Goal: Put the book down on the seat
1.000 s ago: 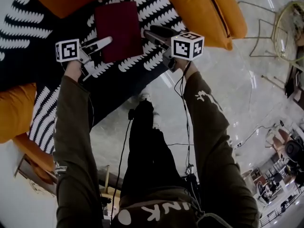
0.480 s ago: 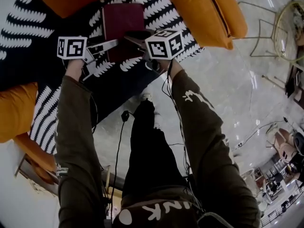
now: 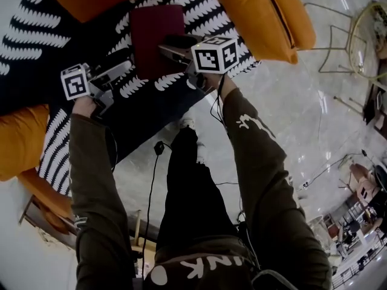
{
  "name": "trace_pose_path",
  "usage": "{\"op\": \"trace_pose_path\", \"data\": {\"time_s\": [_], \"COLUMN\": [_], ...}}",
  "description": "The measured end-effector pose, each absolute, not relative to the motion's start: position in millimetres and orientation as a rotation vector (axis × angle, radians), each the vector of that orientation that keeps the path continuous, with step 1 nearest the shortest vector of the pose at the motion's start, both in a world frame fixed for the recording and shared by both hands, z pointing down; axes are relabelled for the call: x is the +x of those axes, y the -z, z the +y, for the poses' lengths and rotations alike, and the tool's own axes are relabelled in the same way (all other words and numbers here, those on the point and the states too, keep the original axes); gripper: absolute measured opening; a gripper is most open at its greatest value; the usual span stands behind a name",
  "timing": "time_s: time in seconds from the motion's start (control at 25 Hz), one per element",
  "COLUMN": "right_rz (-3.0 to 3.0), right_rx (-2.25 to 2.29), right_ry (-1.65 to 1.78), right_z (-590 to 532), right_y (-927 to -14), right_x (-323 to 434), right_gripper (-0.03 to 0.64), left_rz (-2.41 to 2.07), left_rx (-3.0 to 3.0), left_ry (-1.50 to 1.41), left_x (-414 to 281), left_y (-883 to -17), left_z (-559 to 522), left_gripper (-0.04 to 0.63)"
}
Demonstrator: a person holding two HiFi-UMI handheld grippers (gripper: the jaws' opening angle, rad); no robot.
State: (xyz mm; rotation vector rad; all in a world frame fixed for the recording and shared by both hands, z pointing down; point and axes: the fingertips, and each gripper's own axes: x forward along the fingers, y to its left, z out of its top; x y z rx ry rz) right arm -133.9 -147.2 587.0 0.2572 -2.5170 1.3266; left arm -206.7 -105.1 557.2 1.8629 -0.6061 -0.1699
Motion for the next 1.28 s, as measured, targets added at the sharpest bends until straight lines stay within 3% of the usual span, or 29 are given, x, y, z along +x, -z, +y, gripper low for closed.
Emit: {"op": "trace_pose_path", "data": {"time_s": [0.24,0.56,0.68,0.8,0.92,1.08,1.28], "right_rz": [-2.681,-2.935,-2.988,-3.034,-3.068,-3.112,-3.141], "right_rx": [0.263,0.426,0.520,0.588,0.617,0.653,0.658], "right_ry": [-1.182,-0.589,-0.379,-0.156,0.038,0.217,0.419], "right_z": [-148,-144,-137,-118,-83,-23,64], "right_y": [-535,-388,-320,-245,-171,-77,21], "right_x": [-127,-75,-45,-22,-5,20,50], "right_gripper": [0.209,0.222,0.219,0.210,0.189,0.176,0.158], "left_rz": [-1.050,-1.318,-1.322,-1.327,-1.339,-1.367,-1.448], "left_rx": [2.247,2.636,2.754,2.890,3.000,3.093,3.174], "left_ry": [0.072,-0.053,-0.024,-0.013,0.013,-0.004,-0.003], "left_x": [-235,-196,-171,-143,-113,-77,-46], "left_y": [-492,-352,-286,-213,-140,-52,53], "left_z": [-118,-111,-103,-87,-54,3,90], "left_gripper": [0.410,0.406,0.348,0.201,0.115,0.040,0.024]}}
